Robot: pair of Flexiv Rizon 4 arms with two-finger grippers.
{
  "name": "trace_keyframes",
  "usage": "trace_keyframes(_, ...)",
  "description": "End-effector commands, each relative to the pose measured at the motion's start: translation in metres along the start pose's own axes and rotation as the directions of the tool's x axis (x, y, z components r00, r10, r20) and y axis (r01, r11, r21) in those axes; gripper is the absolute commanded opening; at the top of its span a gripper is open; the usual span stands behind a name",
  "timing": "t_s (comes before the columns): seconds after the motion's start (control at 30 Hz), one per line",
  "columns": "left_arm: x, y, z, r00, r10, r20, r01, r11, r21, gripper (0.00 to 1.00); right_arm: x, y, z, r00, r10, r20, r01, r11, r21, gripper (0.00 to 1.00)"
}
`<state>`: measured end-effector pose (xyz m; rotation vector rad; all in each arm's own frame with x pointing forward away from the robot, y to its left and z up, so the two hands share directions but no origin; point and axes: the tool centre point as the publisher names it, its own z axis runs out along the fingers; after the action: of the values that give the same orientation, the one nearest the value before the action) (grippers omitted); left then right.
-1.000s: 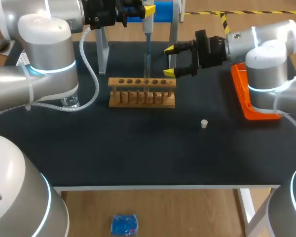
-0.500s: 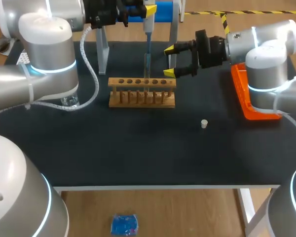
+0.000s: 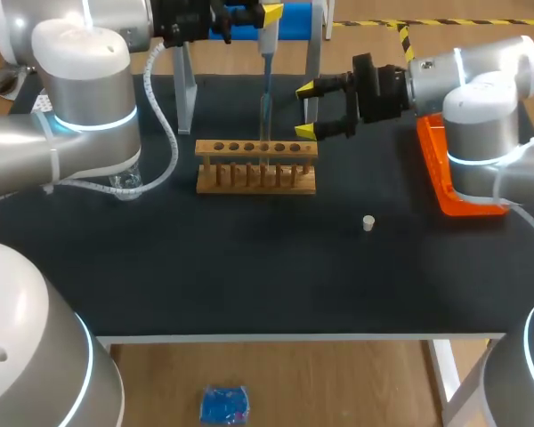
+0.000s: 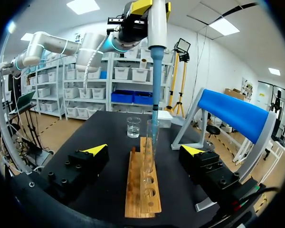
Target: Invert the test tube, pick up the pipette, mount the tip to pipette, aspirate from beaker and dispense into the tube, eject the tip, return the pipette, and cap with the stopper.
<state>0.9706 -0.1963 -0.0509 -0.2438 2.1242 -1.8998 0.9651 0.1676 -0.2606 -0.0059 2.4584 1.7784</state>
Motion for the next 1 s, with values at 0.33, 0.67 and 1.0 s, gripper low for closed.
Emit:
trace_keyframes(0.33, 0.004, -0.009, -0.001, 1.0, 0.017, 0.012, -0.017, 1.0, 0.002, 0.0, 0.0, 0.0, 0.0, 1.0, -0.001, -0.001, 0.001, 1.0, 0.001, 1.0)
trace_keyframes(0.67, 0.006, -0.017, -0.001, 0.999, 0.034, 0.018, -0.034, 0.999, -0.006, 0.0, 0.0, 0.0, 0.0, 1.0, -0.001, -0.001, 0.001, 1.0, 0.001, 1.0)
trace_keyframes(1.0, 0.008, -0.022, -0.002, 1.0, 0.014, 0.015, -0.014, 1.0, 0.008, 0.0, 0.0, 0.0, 0.0, 1.0, -0.001, -0.001, 0.001, 1.0, 0.001, 1.0)
